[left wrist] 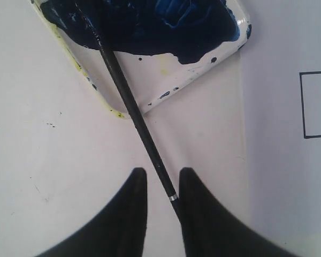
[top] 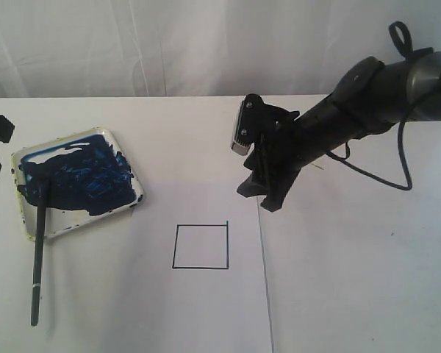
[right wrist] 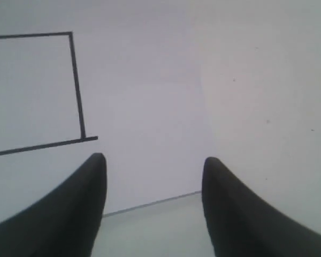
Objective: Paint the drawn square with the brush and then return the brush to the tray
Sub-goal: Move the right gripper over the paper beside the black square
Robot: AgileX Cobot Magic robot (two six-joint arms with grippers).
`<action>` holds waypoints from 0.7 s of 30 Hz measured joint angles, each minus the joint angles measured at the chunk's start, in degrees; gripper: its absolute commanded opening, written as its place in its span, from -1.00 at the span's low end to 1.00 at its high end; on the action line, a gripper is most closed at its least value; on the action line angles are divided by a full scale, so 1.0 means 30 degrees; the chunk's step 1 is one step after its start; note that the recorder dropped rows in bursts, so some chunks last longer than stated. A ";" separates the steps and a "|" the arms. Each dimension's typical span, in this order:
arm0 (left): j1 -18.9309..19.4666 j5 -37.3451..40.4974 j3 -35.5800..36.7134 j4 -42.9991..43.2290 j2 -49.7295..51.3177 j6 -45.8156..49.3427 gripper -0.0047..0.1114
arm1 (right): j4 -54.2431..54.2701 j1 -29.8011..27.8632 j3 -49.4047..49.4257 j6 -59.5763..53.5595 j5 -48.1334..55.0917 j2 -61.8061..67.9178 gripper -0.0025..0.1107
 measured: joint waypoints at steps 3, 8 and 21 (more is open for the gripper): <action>0.0000 0.0000 0.0000 0.0000 0.0000 0.0034 -0.43 | 0.1983 0.0000 0.0000 -0.0682 -0.0268 0.0308 -0.05; 0.0000 0.0038 0.0000 0.0000 0.0000 0.0034 -0.43 | 0.3979 0.0030 0.0000 -0.0643 -0.0299 0.1041 -0.05; 0.0000 0.0146 0.0000 0.0000 0.0000 0.0034 -0.43 | 0.5112 0.0030 0.0000 -0.0649 -0.2148 0.2908 -0.05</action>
